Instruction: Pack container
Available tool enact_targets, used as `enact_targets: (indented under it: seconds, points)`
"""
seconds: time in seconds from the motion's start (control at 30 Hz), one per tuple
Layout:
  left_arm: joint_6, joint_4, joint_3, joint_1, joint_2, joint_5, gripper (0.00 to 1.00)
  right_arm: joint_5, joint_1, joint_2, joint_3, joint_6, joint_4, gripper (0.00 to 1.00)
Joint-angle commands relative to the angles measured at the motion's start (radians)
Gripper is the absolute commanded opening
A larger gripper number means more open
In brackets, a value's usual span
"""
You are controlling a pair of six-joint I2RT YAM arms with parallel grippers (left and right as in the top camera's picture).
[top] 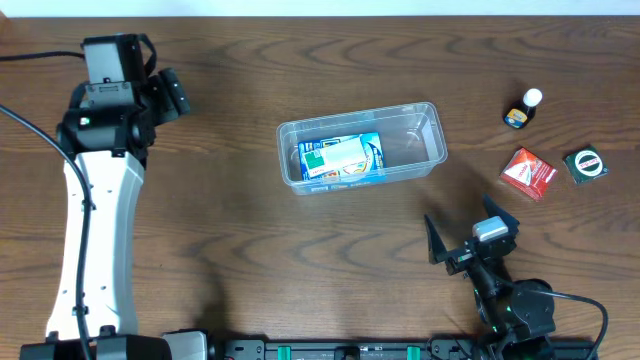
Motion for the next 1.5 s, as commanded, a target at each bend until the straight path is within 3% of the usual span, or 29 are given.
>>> enact_targets:
  seconds: [0.0,0.17,0.3,0.6,0.77,0.9,0.93,1.03,1.07,1.2,1.47]
  points:
    - [-0.013,-0.003,0.003,0.006,0.0,-0.014,0.98,-0.026,-0.011,0.001,0.019,0.077,-0.019,0.99]
    - [-0.013,-0.003,0.003,0.006,0.0,-0.014,0.98,0.044,-0.011,0.086,0.175,0.078,-0.163,0.99]
    - [-0.013,-0.003,0.003,0.006,0.0,-0.014,0.98,0.106,-0.011,0.29,0.426,0.078,-0.304,0.99]
    - [-0.013,-0.003,0.003,0.006,0.0,-0.014,0.98,0.093,-0.011,1.146,1.213,0.071,-0.839,0.99]
    - [-0.013,-0.003,0.003,0.006,0.0,-0.014,0.98,0.052,-0.011,1.469,1.477,0.072,-0.889,0.99]
    - [-0.013,-0.003,0.003,0.006,0.0,-0.014,0.98,-0.032,-0.01,1.609,1.516,0.071,-0.858,0.99]
    - [-0.013,-0.003,0.003,0.006,0.0,-0.015,0.98,-0.037,-0.01,1.629,1.516,0.072,-0.837,0.9]
    - [-0.013,-0.003,0.003,0.006,0.0,-0.015,0.98,-0.037,-0.002,1.694,1.516,0.125,-0.791,0.17]
    - [-0.013,-0.003,0.003,0.006,0.0,-0.014,0.98,-0.029,0.005,1.71,1.516,0.151,-0.784,0.05]
    - [-0.013,-0.003,0.003,0.006,0.0,-0.015,0.98,0.071,0.047,1.784,1.516,0.225,-0.774,0.01]
    - [-0.013,-0.003,0.003,0.006,0.0,-0.014,0.98,0.297,0.16,1.93,1.516,0.243,-0.766,0.01]
